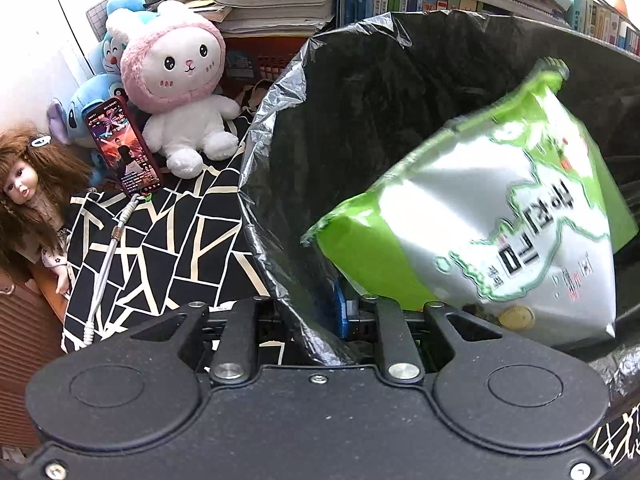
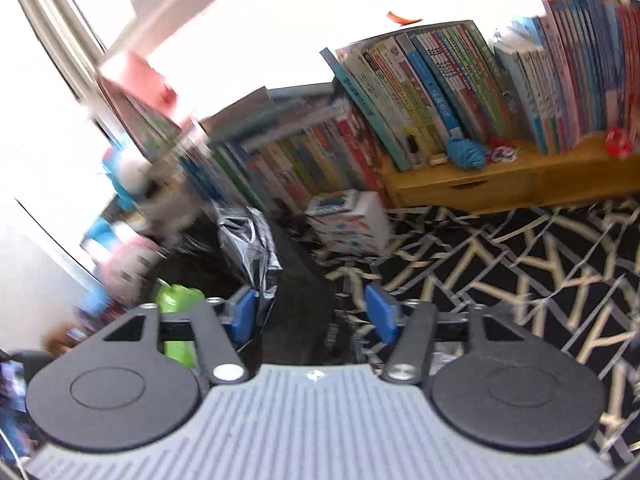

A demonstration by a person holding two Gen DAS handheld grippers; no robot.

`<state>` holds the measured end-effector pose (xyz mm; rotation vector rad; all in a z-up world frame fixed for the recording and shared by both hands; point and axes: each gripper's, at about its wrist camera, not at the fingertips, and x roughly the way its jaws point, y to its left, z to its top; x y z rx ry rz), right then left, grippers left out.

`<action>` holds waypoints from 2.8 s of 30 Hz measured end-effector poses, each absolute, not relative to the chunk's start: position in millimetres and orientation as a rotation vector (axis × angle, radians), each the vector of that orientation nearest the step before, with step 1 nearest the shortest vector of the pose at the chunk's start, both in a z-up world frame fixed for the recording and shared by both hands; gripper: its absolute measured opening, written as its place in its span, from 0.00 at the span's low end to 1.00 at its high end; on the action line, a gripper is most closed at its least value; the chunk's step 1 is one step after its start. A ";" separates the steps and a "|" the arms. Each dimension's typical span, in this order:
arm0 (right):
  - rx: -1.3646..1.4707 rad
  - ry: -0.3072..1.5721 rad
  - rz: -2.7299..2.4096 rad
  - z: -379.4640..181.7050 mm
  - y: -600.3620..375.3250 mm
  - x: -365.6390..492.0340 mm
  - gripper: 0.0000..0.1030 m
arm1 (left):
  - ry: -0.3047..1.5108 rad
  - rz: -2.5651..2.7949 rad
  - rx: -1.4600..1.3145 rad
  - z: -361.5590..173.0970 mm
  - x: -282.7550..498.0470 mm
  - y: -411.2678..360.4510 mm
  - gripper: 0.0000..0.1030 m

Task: Collect trash
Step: 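Open the right tool to drop the snack bag and withdraw it, then lower the right tool to the orange peel beside the trash bag, then grasp the orange peel with the right tool and lift it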

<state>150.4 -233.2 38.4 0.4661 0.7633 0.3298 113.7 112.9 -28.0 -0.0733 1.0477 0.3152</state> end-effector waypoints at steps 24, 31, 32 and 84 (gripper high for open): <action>0.083 0.898 0.540 -104.4 -179.9 93.7 0.69 | 1.081 0.426 -0.068 -32.5 123.1 105.2 0.20; 0.001 0.929 0.594 -140.1 -141.3 119.4 0.69 | 1.084 0.450 -0.064 -33.5 123.9 100.9 0.20; -0.007 0.932 0.594 -144.2 -138.0 121.4 0.61 | 1.085 0.452 -0.063 -33.4 123.9 100.4 0.20; 0.489 0.581 0.515 81.2 -256.9 109.2 0.09 | 1.034 0.363 -0.058 -28.8 109.1 100.1 0.21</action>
